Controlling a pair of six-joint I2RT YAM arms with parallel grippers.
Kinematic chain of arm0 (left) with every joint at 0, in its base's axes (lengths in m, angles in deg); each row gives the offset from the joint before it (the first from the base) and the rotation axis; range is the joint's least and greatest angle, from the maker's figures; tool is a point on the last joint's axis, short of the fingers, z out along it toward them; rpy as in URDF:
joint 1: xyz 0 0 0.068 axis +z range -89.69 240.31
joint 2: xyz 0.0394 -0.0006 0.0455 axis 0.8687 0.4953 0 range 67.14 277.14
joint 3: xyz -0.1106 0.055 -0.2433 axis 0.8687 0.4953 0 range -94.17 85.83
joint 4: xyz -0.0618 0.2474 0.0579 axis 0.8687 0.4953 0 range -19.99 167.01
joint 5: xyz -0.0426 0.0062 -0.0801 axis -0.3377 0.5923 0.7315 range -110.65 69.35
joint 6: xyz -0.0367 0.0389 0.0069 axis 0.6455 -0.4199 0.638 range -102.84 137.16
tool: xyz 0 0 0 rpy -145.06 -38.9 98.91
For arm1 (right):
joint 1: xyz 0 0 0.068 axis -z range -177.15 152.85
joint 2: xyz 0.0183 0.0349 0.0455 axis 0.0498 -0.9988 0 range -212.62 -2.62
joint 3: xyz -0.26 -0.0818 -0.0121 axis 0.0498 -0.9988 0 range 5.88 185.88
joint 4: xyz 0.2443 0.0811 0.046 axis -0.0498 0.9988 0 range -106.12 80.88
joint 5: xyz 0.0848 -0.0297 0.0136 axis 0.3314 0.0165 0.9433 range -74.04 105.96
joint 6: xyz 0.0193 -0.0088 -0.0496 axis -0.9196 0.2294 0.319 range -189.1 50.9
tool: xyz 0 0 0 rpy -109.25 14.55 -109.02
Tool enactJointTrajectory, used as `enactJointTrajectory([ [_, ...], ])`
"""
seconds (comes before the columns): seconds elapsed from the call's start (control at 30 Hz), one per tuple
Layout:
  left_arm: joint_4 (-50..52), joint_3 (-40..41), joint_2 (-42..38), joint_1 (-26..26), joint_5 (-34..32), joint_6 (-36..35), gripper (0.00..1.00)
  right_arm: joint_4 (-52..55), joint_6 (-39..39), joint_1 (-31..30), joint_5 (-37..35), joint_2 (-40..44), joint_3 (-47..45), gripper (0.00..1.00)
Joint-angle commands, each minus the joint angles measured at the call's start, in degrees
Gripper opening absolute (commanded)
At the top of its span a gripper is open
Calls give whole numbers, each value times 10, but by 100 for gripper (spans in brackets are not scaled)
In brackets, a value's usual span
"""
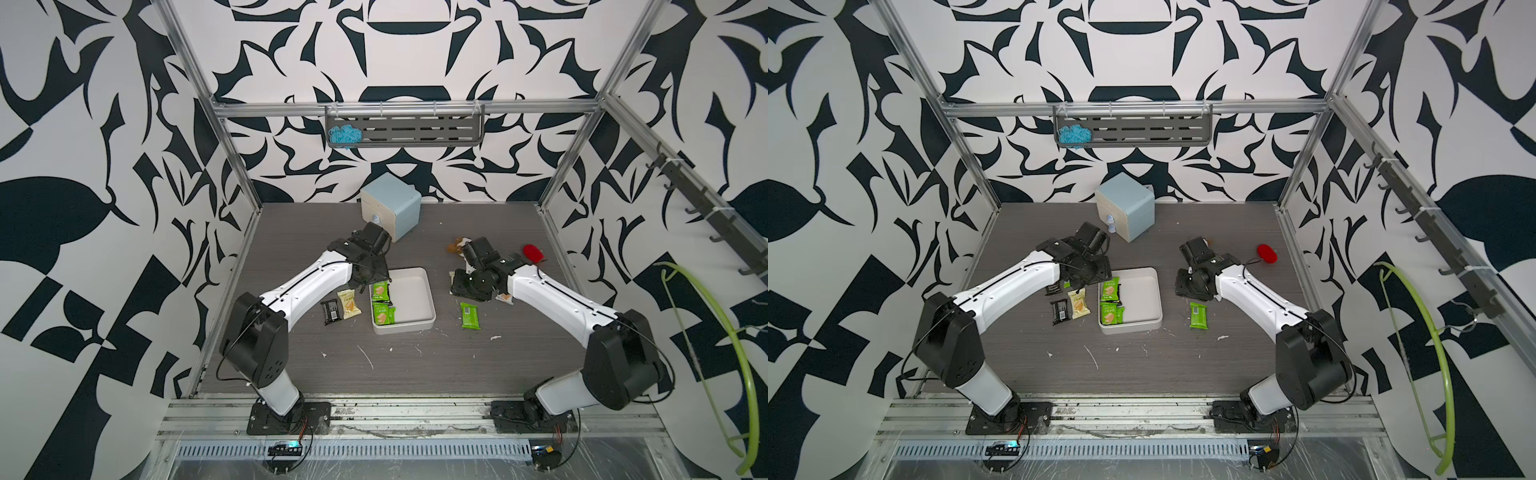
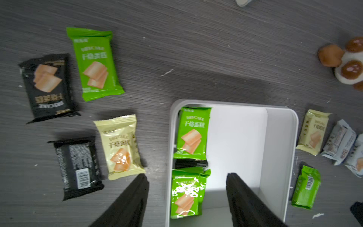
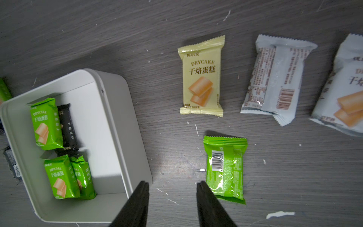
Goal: Take the cookies out of the storage box
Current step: Place the cookie at the center of the board, then pick up the cookie from the storage box.
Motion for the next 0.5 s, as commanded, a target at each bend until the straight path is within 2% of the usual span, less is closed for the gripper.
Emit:
enactJointTrajectory([
  [0.0, 47, -41, 34, -21, -29, 13, 70, -9, -5, 0, -3, 28, -15, 46],
  [0.47, 154, -193, 191, -57, -77, 12, 71, -9, 20, 33, 10, 44, -31, 46],
])
